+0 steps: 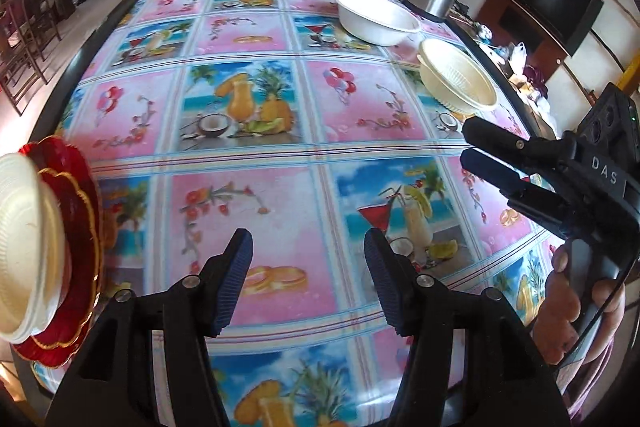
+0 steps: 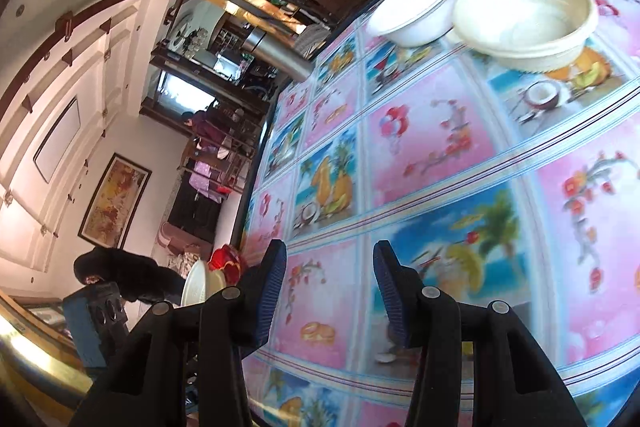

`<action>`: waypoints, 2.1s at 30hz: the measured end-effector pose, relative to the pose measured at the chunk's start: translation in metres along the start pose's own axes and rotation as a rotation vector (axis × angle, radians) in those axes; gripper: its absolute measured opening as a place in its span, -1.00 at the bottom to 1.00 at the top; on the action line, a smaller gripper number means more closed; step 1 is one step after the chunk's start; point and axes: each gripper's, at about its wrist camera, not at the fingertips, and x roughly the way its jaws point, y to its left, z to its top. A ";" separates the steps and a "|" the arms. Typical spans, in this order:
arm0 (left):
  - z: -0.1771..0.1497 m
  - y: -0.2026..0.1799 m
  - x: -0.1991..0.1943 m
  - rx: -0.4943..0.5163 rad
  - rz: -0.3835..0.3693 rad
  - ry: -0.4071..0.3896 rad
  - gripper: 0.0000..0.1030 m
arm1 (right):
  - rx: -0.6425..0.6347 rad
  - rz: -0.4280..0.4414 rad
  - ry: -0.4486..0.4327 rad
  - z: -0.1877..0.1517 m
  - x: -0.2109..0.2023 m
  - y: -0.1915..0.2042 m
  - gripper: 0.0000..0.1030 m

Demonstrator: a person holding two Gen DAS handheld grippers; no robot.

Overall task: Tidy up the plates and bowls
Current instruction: 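Move the left tool to the white bowl, then close the left tool on the rim of the white bowl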

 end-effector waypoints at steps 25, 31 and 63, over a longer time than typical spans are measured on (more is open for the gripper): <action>0.264 -0.013 0.122 -0.170 -0.104 -0.010 0.10 | 0.150 -0.134 -0.148 0.255 0.023 -0.075 0.00; 0.264 -0.005 0.146 -0.239 -0.125 -0.022 0.10 | 0.198 -0.142 -0.134 0.266 0.047 -0.106 0.00; 0.260 -0.008 0.173 -0.262 -0.283 -0.034 0.05 | 0.201 -0.133 -0.100 0.263 0.075 -0.111 -0.05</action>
